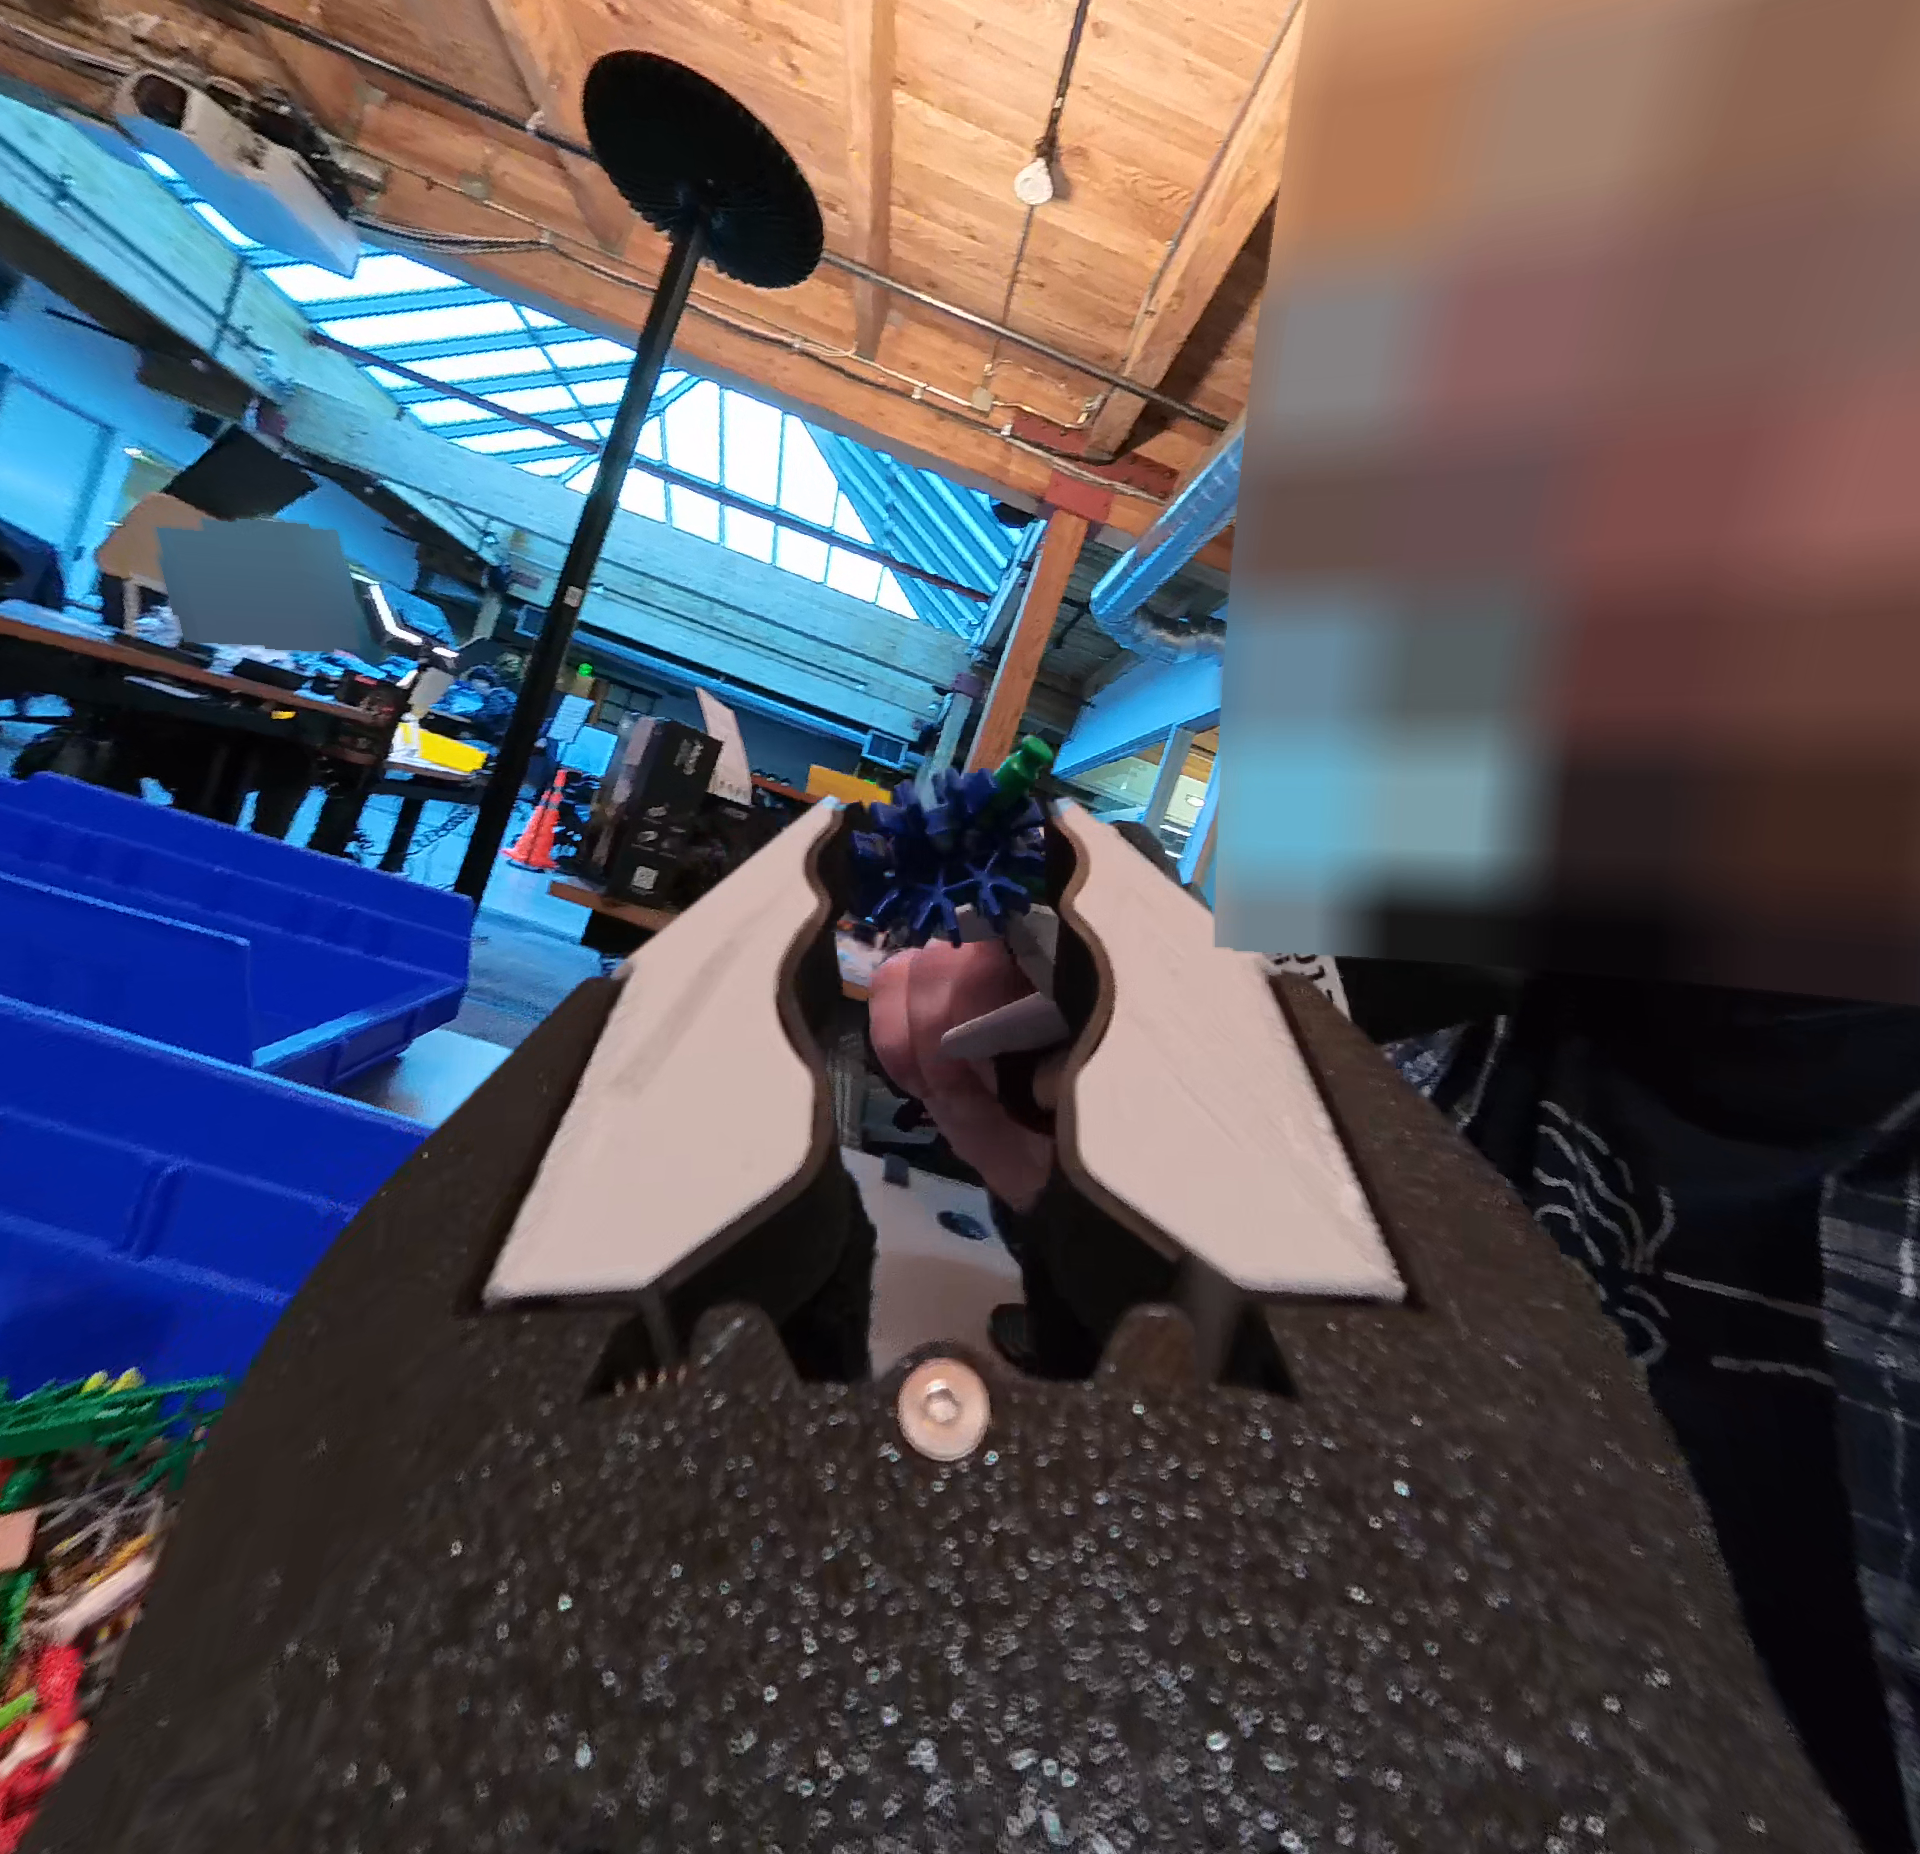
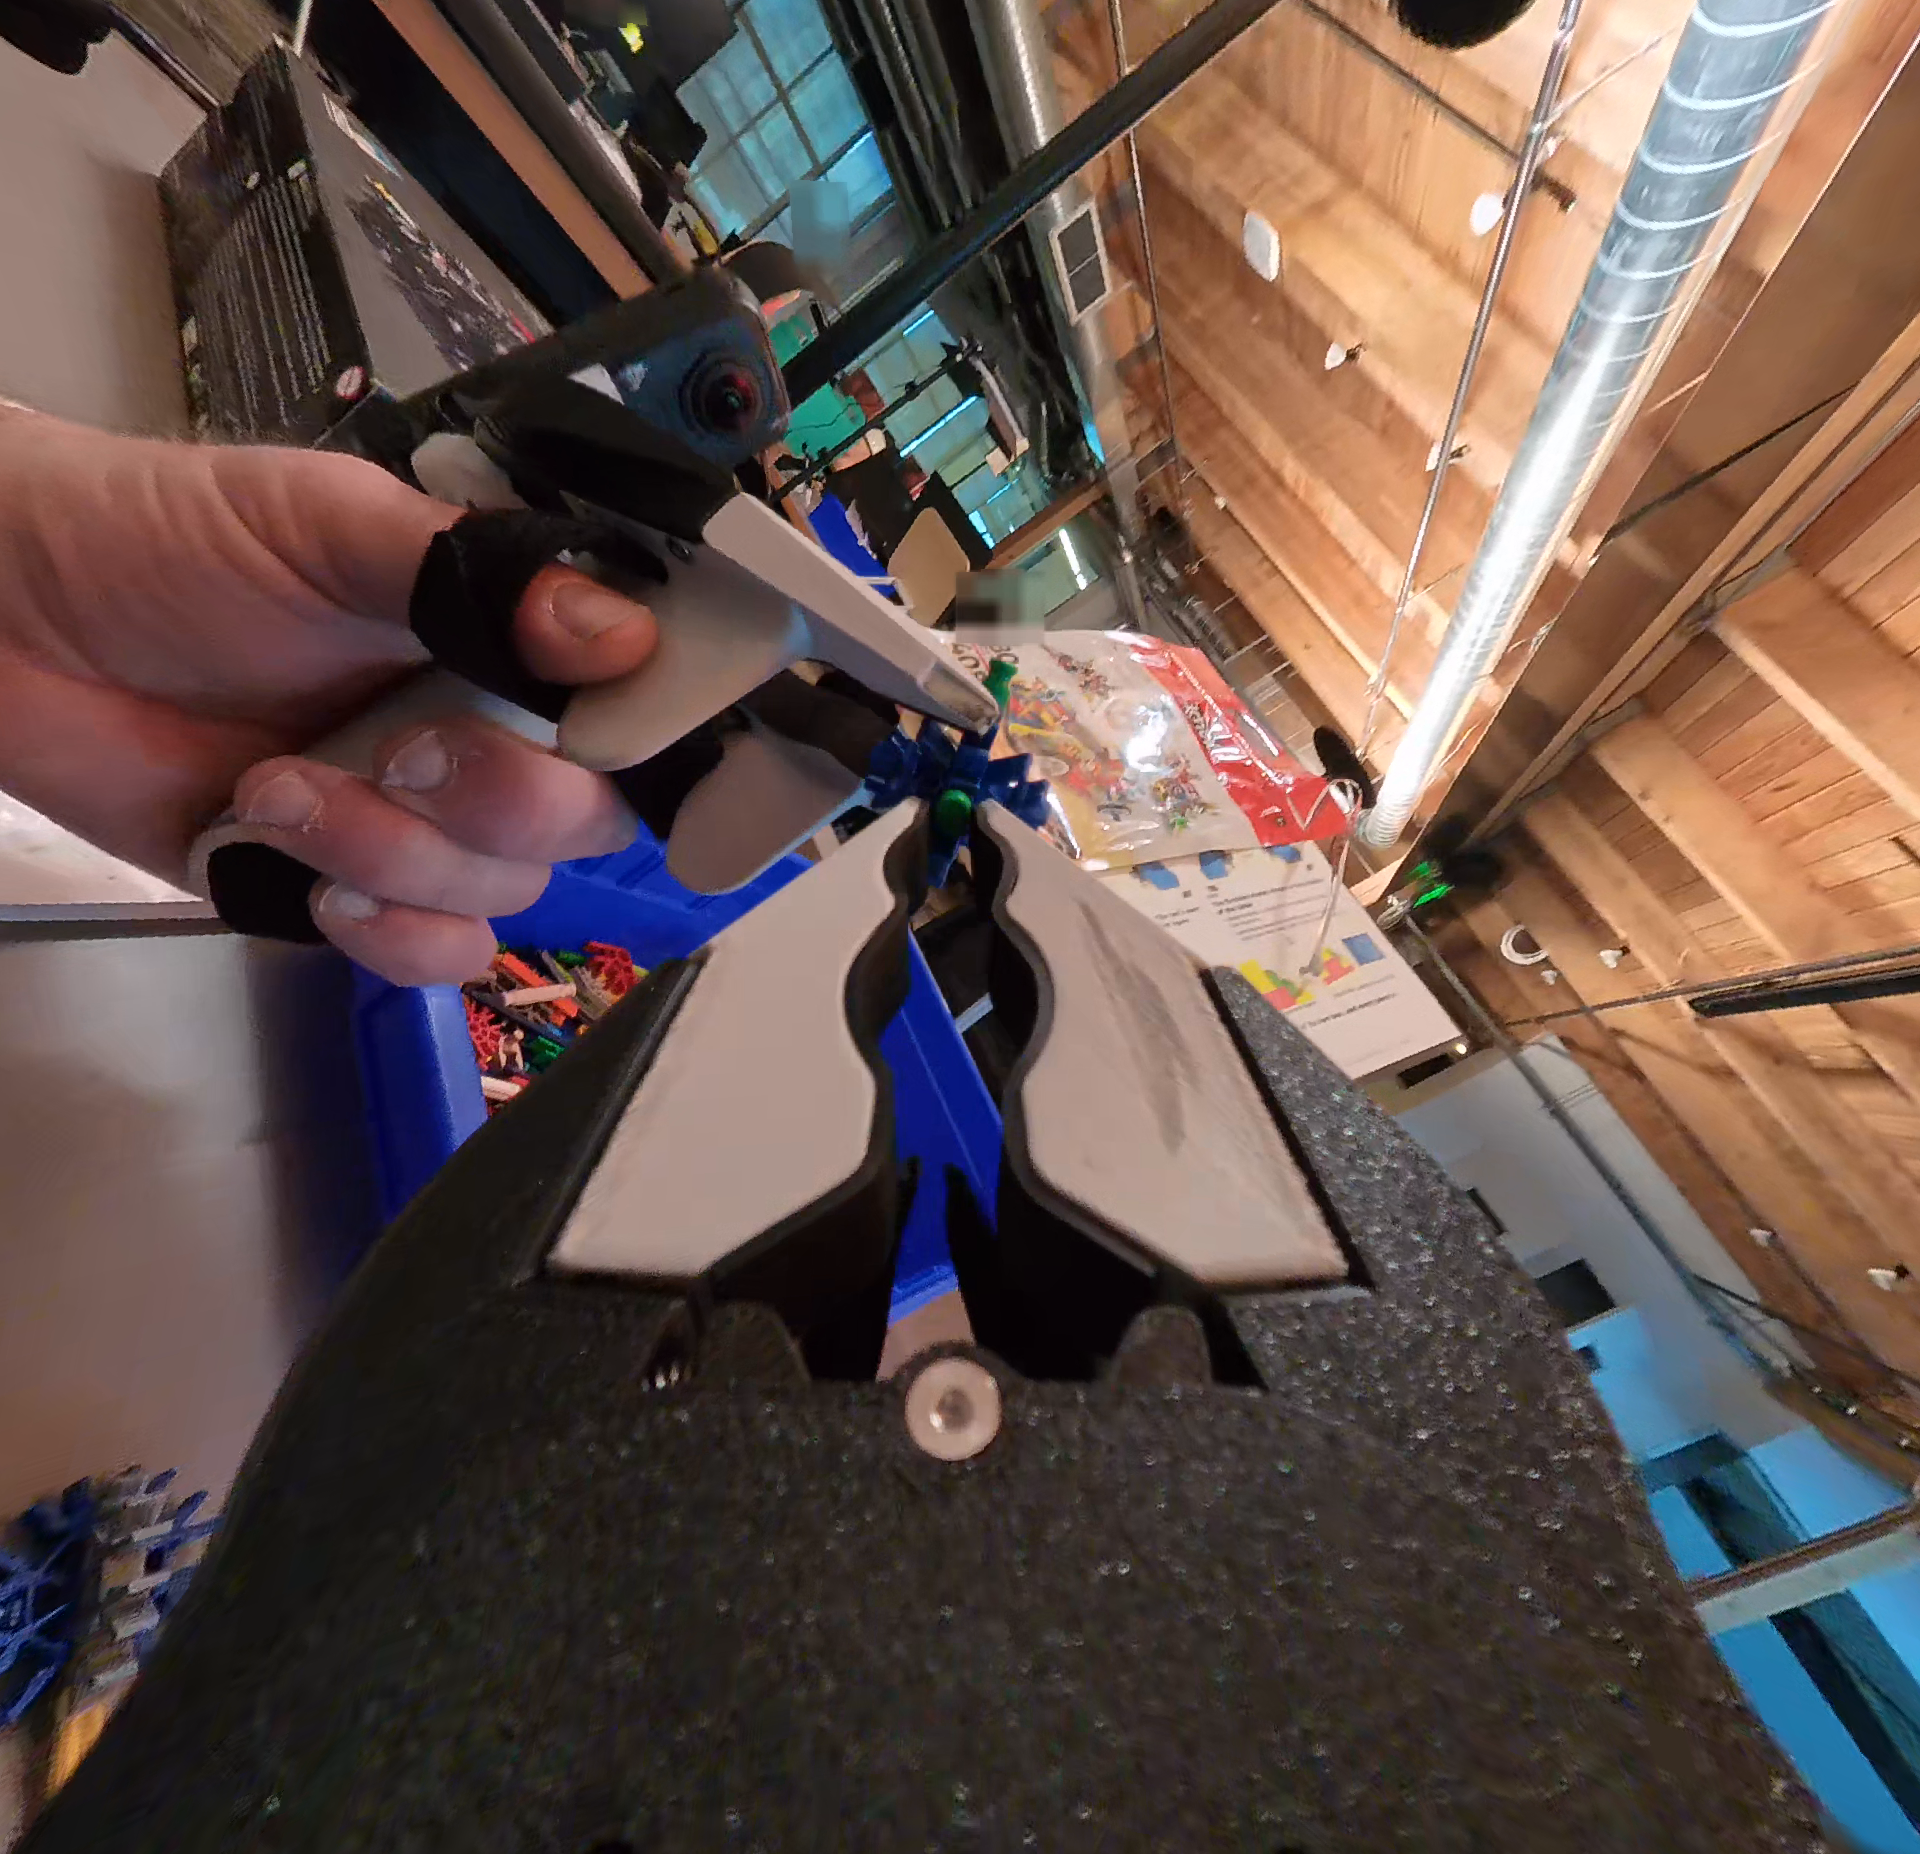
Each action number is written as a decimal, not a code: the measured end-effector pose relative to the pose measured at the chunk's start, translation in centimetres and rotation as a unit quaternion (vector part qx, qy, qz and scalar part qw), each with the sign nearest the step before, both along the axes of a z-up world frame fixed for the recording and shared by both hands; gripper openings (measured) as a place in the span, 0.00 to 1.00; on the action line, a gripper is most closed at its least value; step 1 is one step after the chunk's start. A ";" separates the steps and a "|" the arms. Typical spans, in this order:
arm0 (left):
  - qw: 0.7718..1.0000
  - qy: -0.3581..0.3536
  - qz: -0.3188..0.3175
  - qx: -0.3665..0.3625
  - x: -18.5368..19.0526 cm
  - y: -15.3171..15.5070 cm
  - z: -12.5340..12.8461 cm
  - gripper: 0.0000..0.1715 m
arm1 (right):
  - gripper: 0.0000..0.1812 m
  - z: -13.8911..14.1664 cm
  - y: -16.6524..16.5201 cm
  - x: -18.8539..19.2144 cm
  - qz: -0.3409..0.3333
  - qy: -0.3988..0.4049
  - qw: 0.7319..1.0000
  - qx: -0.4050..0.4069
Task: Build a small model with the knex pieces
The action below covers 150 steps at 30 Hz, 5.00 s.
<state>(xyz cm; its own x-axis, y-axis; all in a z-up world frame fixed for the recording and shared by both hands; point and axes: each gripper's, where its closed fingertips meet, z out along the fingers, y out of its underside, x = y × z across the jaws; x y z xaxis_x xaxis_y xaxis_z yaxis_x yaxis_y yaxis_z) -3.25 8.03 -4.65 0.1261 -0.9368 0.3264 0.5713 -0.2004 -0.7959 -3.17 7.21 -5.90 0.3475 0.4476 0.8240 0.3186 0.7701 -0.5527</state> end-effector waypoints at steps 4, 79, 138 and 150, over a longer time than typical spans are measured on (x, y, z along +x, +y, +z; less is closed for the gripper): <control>0.999 -0.017 -0.025 0.009 0.3 -0.7 0.6 0.19 | 0.02 0.5 -0.8 0.0 0.008 0.007 1.000 0.012; 0.975 0.170 -0.039 0.138 1.6 -4.1 -0.3 0.18 | 0.05 -1.2 -3.2 1.4 0.162 0.076 0.957 -0.229; 0.946 0.274 0.084 0.154 4.0 -3.7 -0.6 0.18 | 0.18 -1.0 -3.6 2.1 0.330 0.094 0.737 -0.582; 0.937 0.308 0.089 0.137 3.9 -3.7 -2.2 0.18 | 0.18 -2.8 -3.4 2.0 0.306 0.054 0.748 -0.587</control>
<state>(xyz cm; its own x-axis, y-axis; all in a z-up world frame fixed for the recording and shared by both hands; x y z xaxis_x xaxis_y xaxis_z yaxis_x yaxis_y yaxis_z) 0.68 4.38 -6.87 0.3736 -0.9211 -0.1094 -0.0088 0.1144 -0.9934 -1.18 3.81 -8.67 -0.1827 0.9428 -0.2789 0.0102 -0.2818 -0.9594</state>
